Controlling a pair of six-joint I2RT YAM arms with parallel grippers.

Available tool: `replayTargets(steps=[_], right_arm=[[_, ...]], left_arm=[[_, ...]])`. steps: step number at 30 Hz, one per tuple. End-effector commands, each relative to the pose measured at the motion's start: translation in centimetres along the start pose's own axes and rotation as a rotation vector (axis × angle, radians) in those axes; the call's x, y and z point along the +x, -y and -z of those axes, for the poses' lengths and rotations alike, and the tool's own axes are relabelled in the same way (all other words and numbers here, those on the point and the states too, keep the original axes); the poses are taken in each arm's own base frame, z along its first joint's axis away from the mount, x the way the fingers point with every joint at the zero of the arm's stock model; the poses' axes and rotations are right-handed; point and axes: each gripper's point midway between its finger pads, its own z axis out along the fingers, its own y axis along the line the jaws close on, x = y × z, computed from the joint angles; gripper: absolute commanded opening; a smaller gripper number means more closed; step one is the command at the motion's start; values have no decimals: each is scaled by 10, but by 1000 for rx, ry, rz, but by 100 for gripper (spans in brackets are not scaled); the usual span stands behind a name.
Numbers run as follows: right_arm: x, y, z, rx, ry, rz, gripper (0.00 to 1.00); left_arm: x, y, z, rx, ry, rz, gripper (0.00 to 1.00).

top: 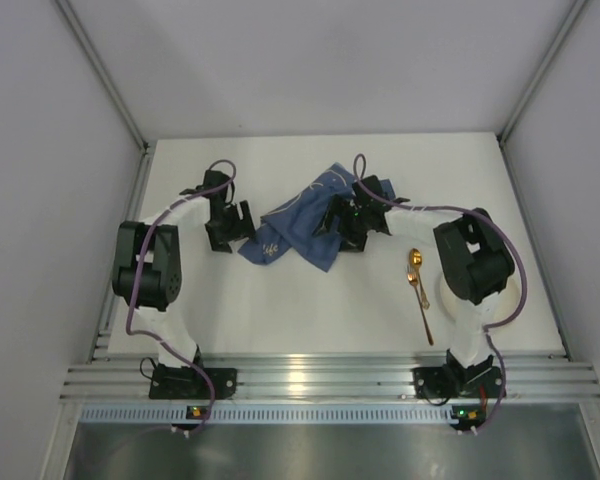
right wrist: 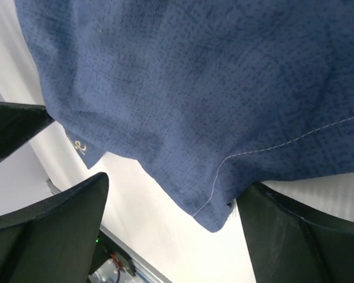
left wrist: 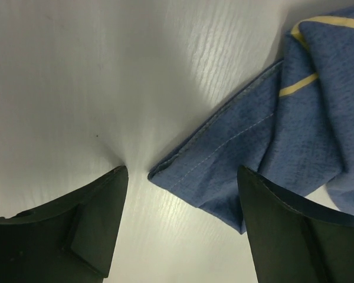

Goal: Set the dinner table for one person

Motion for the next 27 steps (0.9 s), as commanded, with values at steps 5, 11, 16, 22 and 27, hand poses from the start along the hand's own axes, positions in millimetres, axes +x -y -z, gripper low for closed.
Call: replayTargets(steps=[5, 11, 16, 22, 27], right_arm=[[26, 16, -23, 107, -80, -3, 61], [45, 15, -31, 98, -140, 19, 15], [45, 10, -34, 76, -152, 45, 0], [6, -13, -2, 6, -67, 68, 0], [-46, -32, 43, -79, 8, 38, 0]], left_arm=[[37, 0, -27, 69, -139, -22, 57], [54, 9, -36, 151, -181, 3, 19], [50, 24, -33, 219, -187, 25, 0], [11, 40, 0, 254, -87, 61, 0], [-55, 31, 46, 269, 105, 148, 0]])
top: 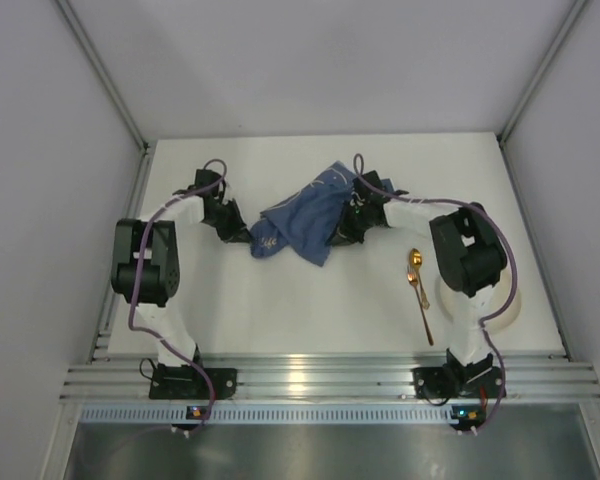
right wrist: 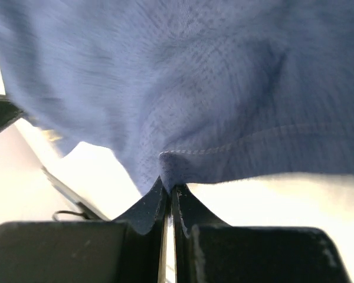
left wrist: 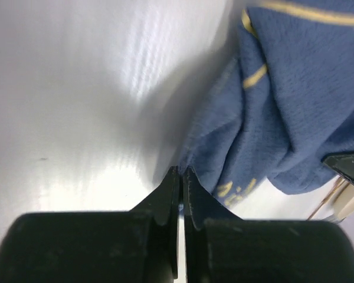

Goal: Set the dinner table for one person

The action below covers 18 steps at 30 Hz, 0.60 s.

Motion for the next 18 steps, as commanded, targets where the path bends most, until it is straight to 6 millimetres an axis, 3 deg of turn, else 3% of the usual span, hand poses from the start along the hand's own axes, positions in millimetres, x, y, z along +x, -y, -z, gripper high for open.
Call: replayTargets(steps=[1, 3, 4, 6, 7, 8, 9, 10, 11, 12, 13, 16, 18], right_arm=[[-70, -47, 75, -132, 161, 31, 0], [-91, -54, 92, -150, 181, 36, 0], [-118, -72, 117, -194, 242, 55, 0], [-133, -76, 130, -209, 227, 38, 0], [-154, -95, 156, -257, 282, 53, 0], [-161, -103, 166, -288, 283, 48, 0], [-178, -116, 179, -326, 318, 61, 0], [-193, -118, 191, -353, 342, 22, 0], [-202, -126, 200, -402, 342, 24, 0], [-224, -132, 214, -454, 379, 33, 0], [-233, -141, 224, -511, 380, 3, 0], [-253, -166, 267, -698, 417, 37, 0], [-248, -174, 293, -748, 437, 85, 0]], left_arm=[[-67, 21, 64, 47, 233, 55, 0], [-100, 28, 95, 69, 333, 69, 0], [-112, 31, 107, 62, 375, 70, 0], [-140, 55, 139, 92, 468, 45, 0], [-150, 63, 148, 110, 500, 57, 0], [-167, 81, 169, 147, 565, 43, 0], [-177, 89, 178, 167, 599, 47, 0], [-188, 93, 179, 181, 617, 73, 0], [-204, 111, 200, 223, 673, 60, 0], [-215, 114, 195, 234, 673, 74, 0], [-227, 136, 220, 292, 720, 38, 0], [-242, 159, 241, 355, 761, -1, 0], [-241, 175, 278, 380, 838, -50, 0]])
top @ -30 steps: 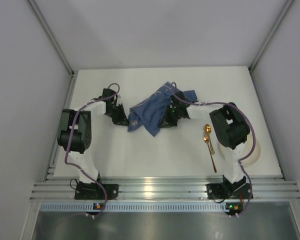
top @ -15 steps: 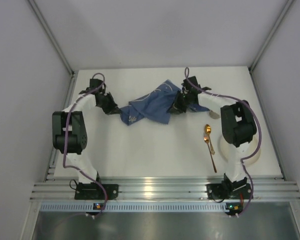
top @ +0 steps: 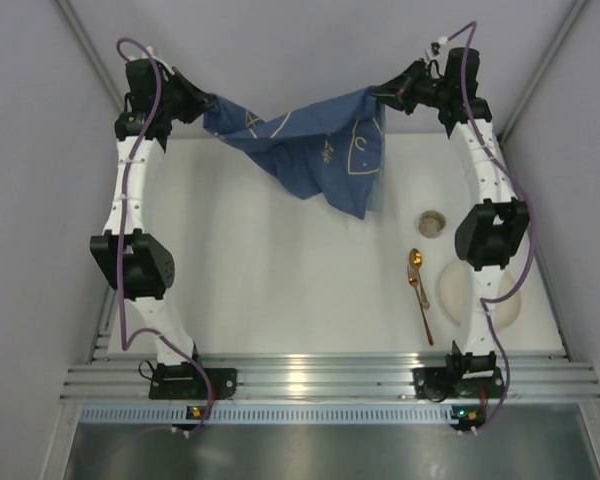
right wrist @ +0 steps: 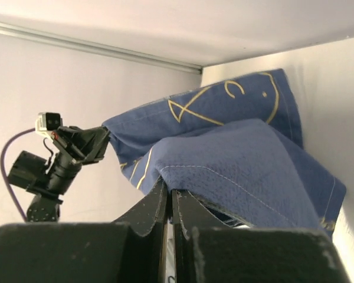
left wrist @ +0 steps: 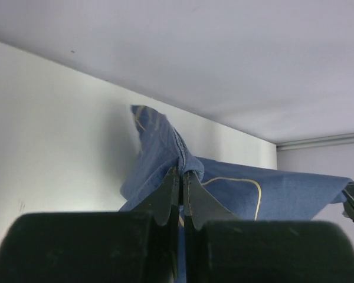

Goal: Set the dinner table for one person

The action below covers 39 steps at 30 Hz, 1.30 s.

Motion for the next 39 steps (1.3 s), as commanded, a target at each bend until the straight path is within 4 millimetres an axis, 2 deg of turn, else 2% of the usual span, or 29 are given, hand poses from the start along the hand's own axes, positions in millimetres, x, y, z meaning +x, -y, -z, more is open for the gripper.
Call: replayTargets(steps=[1, 2, 3, 5, 6, 7, 8, 9, 10, 11, 12, 13, 14, 16, 17, 19, 20, 21, 22, 24, 26, 29, 32, 33, 34, 35, 36, 38, 39], right_arm=[[-14, -35, 28, -144, -23, -24, 0], [-10, -36, 35, -144, -35, -18, 0], [1, -32, 47, -120, -45, -35, 0], [20, -18, 59, -87, -68, -31, 0], [41, -6, 72, -48, -83, -60, 0], [50, 4, 80, -21, -79, -44, 0], [59, 16, 85, 15, -72, -53, 0], [82, 34, 95, 61, -89, -81, 0], [94, 48, 100, 96, -97, -72, 0], [105, 63, 104, 136, -100, -83, 0], [131, 87, 111, 183, -130, -127, 0], [144, 100, 114, 205, -148, -139, 0], [157, 110, 118, 220, -170, -159, 0], [191, 137, 127, 272, -224, -184, 0], [202, 147, 132, 309, -242, -197, 0], [236, 169, 140, 355, -316, -237, 0], [248, 175, 142, 367, -348, -252, 0], [270, 186, 149, 405, -413, -309, 0], [281, 192, 153, 416, -451, -299, 0], [301, 200, 164, 456, -506, -329, 0], [307, 198, 169, 448, -512, -322, 0], [300, 184, 170, 419, -487, -299, 0], [270, 171, 152, 393, -441, -265, 0], [249, 167, 137, 377, -424, -249, 0], [237, 165, 127, 372, -413, -257, 0], [225, 163, 116, 362, -405, -259, 0], [197, 160, 95, 336, -384, -239, 0], [167, 148, 71, 288, -365, -265, 0], [135, 138, 47, 233, -340, -238, 0]], left_arm=[[-32, 38, 28, 74, 93, -33, 0], [-33, 38, 35, 60, 103, -45, 0], [-42, 46, 57, 53, 149, -77, 0], [-28, 29, 68, -21, 127, -84, 0], [-30, 33, 90, -32, 155, -119, 0], [-23, 24, 98, -67, 149, -125, 0], [2, -3, 95, -129, 96, -118, 0], [3, -5, 119, -155, 135, -134, 0], [15, -17, 125, -190, 121, -127, 0], [49, -52, 123, -268, 53, -109, 0], [57, -55, 140, -274, 68, -108, 0], [70, -71, 145, -318, 54, -101, 0], [101, -100, 148, -384, -10, -79, 0], [122, -114, 165, -411, -24, -59, 0], [146, -134, 169, -455, -76, -40, 0], [170, -160, 183, -551, -125, -3, 0], [176, -168, 186, -583, -144, 9, 0], [187, -176, 194, -628, -183, 38, 7], [192, -179, 196, -641, -199, 46, 15], [196, -176, 200, -633, -219, 58, 7], [191, -171, 204, -632, -206, 59, 0], [177, -159, 199, -577, -167, 43, 0], [174, -137, 171, -426, -182, 56, 0], [178, -138, 157, -407, -206, 93, 0], [181, -127, 147, -341, -234, 124, 0], [170, -118, 131, -283, -201, 133, 0], [171, -120, 115, -286, -214, 186, 0], [143, -98, 90, -187, -156, 211, 0], [137, -94, 71, -154, -152, 264, 0]])
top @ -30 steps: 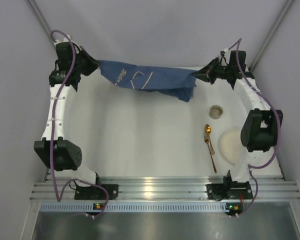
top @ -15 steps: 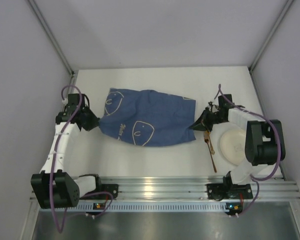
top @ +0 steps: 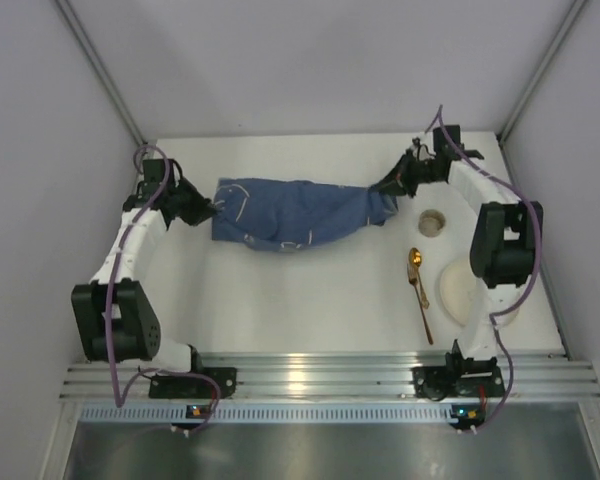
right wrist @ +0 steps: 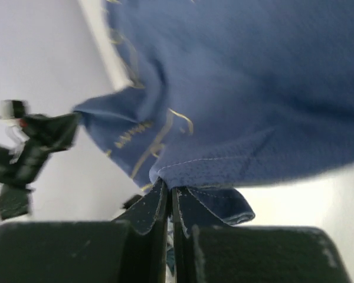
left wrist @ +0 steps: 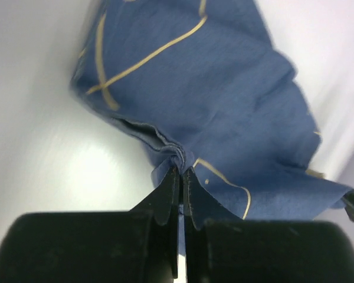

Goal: Set the dinner table for one person

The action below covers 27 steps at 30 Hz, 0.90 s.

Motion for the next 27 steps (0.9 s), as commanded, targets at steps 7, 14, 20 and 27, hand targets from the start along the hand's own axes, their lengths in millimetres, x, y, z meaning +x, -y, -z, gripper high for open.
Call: replayTargets(steps=[7, 14, 20, 27], right_arm=[[-132, -295, 118, -773, 334, 400, 0], [-63, -305, 186, -846, 455, 540, 0], [-17, -153, 95, -617, 313, 297, 0], [42, 24, 1, -220, 79, 43, 1]], left_arm=[[-151, 252, 105, 698, 352, -154, 0], [-150, 244, 175, 633, 499, -298, 0], [-57, 120, 104, 400, 307, -263, 0], [29, -72, 26, -107, 67, -9, 0]])
